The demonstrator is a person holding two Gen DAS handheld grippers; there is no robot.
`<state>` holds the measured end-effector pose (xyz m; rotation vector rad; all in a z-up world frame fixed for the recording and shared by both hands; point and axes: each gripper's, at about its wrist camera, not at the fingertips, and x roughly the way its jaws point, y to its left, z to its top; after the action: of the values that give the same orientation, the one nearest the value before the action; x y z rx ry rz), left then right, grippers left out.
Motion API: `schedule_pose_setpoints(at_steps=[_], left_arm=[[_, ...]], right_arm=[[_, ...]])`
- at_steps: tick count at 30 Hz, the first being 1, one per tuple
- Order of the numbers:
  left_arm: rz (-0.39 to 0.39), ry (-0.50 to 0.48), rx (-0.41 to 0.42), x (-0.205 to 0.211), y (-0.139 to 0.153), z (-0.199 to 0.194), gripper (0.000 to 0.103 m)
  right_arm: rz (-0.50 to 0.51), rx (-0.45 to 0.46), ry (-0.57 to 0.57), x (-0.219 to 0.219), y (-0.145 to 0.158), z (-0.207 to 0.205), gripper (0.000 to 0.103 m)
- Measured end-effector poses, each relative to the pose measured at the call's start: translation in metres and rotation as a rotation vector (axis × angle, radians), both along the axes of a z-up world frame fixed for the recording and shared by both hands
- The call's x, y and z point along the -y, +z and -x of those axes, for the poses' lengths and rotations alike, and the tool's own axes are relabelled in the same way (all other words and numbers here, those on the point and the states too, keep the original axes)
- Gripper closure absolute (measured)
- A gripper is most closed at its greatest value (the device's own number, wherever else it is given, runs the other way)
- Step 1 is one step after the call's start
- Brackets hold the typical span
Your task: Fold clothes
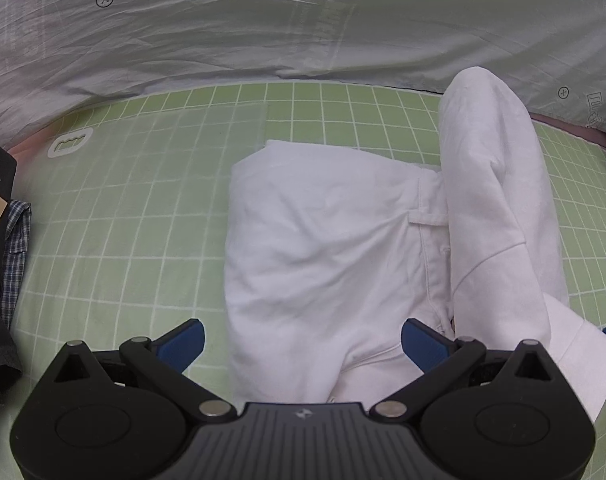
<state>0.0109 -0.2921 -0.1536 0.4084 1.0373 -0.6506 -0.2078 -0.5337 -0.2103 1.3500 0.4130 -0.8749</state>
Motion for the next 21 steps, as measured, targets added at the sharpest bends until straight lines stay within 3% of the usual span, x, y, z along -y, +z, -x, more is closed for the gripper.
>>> schedule_pose_setpoints(at_steps=[2,3,4,8,12,18,21], left_arm=[[-0.002,-0.02,0.004,0.007,0.001,0.002,0.0],[0.005,-0.03,0.007,0.011,0.003,0.003,0.0],[0.011,-0.04,0.01,0.015,0.005,0.005,0.0],[0.055,-0.069,0.001,0.028,0.017,0.009,0.0],[0.122,-0.098,0.002,0.039,0.035,0.011,0.0],[0.255,-0.156,-0.049,0.051,0.055,0.01,0.0],[0.196,-0.168,-0.06,0.069,0.035,0.012,0.005]], right_arm=[[0.187,-0.371,0.102,-0.001,0.008,0.003,0.0],[0.241,-0.495,0.137,-0.005,0.006,0.011,0.0],[0.259,-0.548,0.154,-0.005,0.003,0.017,0.0],[0.201,-0.553,0.081,0.002,-0.01,0.049,0.0],[0.16,-0.666,0.073,0.014,-0.026,0.052,0.0],[0.151,-0.662,0.065,0.021,-0.028,0.056,0.0],[0.151,-0.668,0.078,0.023,-0.031,0.052,0.0]])
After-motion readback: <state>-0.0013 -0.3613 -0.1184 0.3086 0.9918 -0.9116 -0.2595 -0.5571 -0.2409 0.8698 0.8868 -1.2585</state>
